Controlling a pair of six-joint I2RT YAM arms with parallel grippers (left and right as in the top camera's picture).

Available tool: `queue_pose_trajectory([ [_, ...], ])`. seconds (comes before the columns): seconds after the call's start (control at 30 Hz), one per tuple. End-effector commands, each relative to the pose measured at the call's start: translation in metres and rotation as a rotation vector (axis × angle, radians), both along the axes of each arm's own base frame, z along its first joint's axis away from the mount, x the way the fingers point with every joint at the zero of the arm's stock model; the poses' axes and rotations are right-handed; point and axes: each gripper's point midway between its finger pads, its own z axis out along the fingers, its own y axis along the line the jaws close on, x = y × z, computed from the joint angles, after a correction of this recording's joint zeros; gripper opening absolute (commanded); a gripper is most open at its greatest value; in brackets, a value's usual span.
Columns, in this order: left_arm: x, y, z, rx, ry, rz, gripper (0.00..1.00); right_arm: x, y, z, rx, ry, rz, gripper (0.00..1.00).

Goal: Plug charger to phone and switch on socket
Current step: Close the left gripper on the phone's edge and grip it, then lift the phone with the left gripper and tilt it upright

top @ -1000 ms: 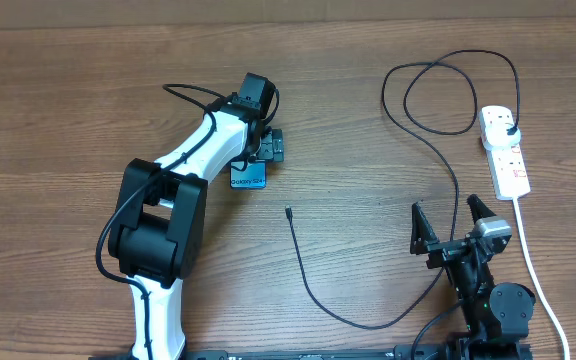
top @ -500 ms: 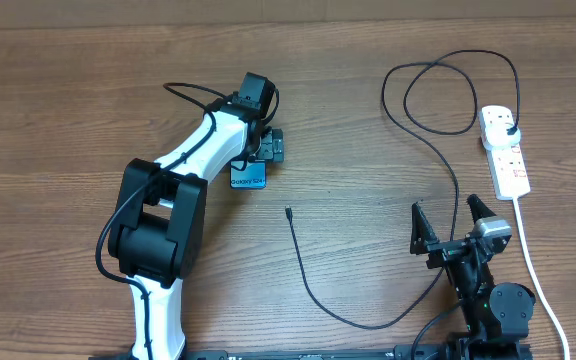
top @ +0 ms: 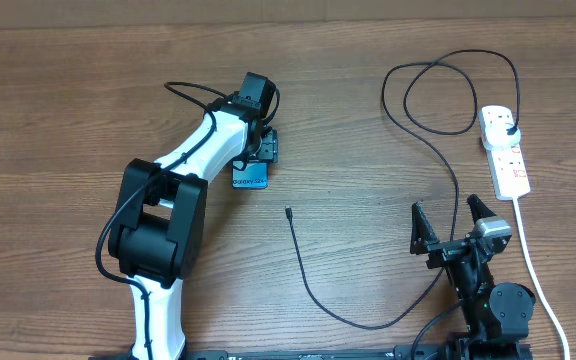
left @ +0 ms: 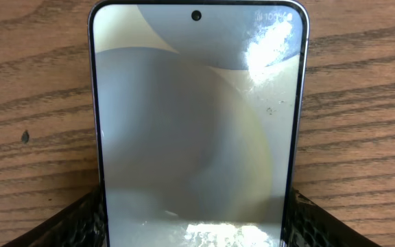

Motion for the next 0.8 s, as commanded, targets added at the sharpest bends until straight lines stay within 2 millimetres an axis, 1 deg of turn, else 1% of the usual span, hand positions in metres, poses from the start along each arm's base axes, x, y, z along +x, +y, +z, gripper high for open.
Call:
queue_pose_trajectory([
  [0.0, -0.011, 0.003, -0.021, 0.009, 0.069, -0.007, 0.71, 0.000, 0.000, -0.001, 0.003, -0.005, -0.002, 1.00],
  [0.13, -0.010, -0.001, -0.019, -0.017, 0.072, -0.011, 0.70, 0.000, 0.000, -0.001, 0.003, -0.005, -0.002, 1.00],
  [0.2, -0.008, -0.008, -0.014, -0.047, 0.073, -0.018, 0.70, 0.000, 0.000, -0.001, 0.003, -0.005, -0.002, 1.00],
  [0.37, 0.001, -0.018, 0.007, -0.087, 0.071, -0.026, 0.66, 0.000, 0.000, -0.001, 0.003, -0.005, -0.002, 1.00],
  [0.5, 0.004, -0.028, 0.024, -0.136, 0.080, -0.037, 0.66, 0.000, 0.000, -0.001, 0.003, -0.005, -0.002, 1.00],
  [0.63, 0.001, -0.040, 0.040, -0.199, 0.111, -0.052, 0.65, 0.000, 0.000, -0.001, 0.003, -0.005, -0.002, 1.00],
  [0.77, -0.009, -0.054, 0.050, -0.284, 0.164, -0.070, 0.64, 0.000, 0.000, -0.001, 0.003, -0.005, -0.002, 1.00],
])
